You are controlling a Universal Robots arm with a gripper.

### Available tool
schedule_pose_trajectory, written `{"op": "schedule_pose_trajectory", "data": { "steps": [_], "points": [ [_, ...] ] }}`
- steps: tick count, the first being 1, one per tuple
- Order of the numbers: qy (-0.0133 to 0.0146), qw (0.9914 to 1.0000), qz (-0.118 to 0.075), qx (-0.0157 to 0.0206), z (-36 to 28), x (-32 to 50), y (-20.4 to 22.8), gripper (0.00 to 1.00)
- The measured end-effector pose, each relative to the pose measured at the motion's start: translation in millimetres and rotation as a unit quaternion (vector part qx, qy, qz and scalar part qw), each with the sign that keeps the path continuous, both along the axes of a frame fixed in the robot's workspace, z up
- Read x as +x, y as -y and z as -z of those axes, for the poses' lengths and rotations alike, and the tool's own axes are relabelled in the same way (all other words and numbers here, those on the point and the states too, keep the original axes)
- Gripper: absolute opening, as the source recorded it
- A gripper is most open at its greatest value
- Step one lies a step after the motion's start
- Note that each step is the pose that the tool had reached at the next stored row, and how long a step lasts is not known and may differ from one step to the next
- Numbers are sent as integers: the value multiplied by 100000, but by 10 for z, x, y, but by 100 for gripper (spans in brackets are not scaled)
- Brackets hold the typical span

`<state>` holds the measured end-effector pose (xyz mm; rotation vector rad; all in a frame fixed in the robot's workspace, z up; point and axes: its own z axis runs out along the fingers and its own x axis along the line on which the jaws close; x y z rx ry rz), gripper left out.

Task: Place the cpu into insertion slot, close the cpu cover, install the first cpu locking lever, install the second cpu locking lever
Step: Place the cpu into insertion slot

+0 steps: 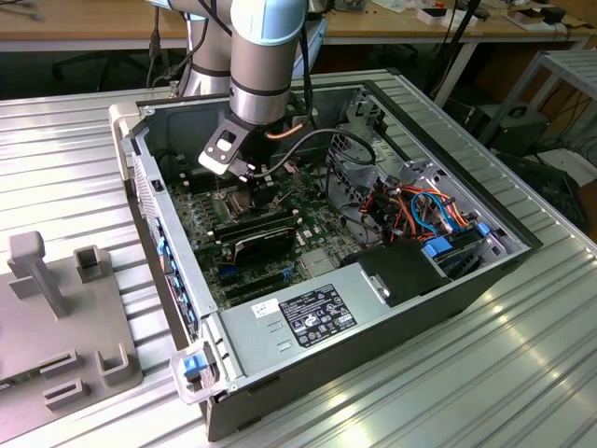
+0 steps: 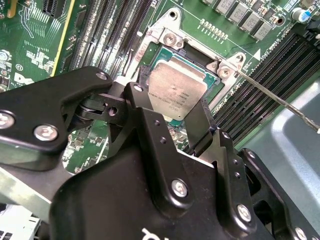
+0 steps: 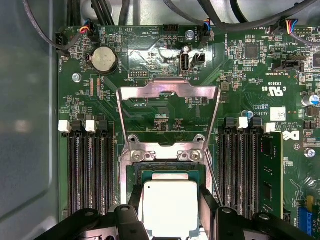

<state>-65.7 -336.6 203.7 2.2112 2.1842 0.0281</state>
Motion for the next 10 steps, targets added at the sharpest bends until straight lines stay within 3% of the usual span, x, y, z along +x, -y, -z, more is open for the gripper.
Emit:
{"op": "schedule_pose_trajectory", "data": {
  "steps": [10],
  "points": [
    [1,100000,87,13,4,-22,0,54]
  ]
}}
